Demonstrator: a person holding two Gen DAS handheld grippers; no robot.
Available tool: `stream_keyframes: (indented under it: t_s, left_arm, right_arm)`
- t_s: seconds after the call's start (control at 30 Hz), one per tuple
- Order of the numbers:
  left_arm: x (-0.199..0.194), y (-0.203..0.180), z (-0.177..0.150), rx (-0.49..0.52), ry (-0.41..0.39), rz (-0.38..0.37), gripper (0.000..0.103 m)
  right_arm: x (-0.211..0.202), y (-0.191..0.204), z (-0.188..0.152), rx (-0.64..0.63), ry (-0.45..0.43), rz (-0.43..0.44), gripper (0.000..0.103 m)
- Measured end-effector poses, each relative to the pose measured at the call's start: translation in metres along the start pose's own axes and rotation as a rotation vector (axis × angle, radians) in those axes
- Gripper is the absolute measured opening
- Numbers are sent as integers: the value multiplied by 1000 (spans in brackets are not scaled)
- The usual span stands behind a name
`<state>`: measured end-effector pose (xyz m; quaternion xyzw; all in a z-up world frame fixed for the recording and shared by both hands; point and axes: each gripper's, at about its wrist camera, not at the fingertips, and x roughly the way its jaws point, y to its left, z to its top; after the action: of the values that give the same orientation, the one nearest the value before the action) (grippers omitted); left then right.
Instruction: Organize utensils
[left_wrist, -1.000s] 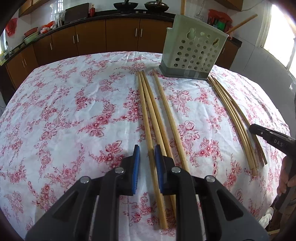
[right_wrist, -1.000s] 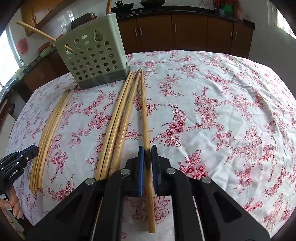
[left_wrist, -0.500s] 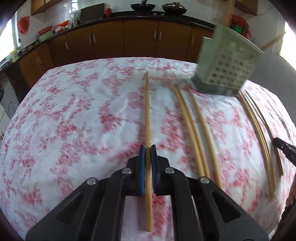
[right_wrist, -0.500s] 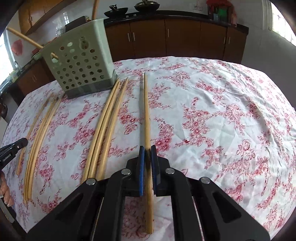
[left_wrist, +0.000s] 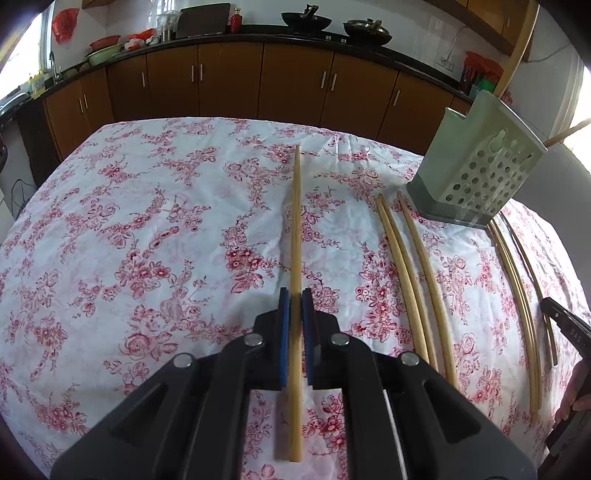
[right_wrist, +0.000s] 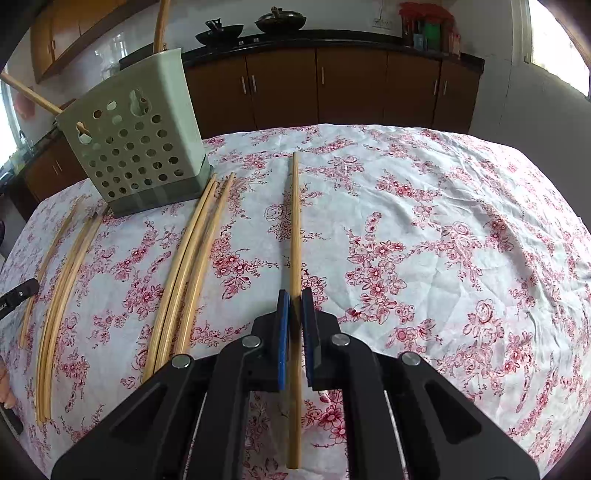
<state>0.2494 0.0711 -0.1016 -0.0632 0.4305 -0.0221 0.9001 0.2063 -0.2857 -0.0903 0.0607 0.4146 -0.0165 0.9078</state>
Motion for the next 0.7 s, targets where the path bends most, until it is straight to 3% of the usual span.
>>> stream_keyframes:
  t_s: [0.7]
  left_arm:
    - [-2, 1, -2, -2, -2, -1, 10]
  right_arm:
    - [0, 1, -1, -3, -1, -6, 9]
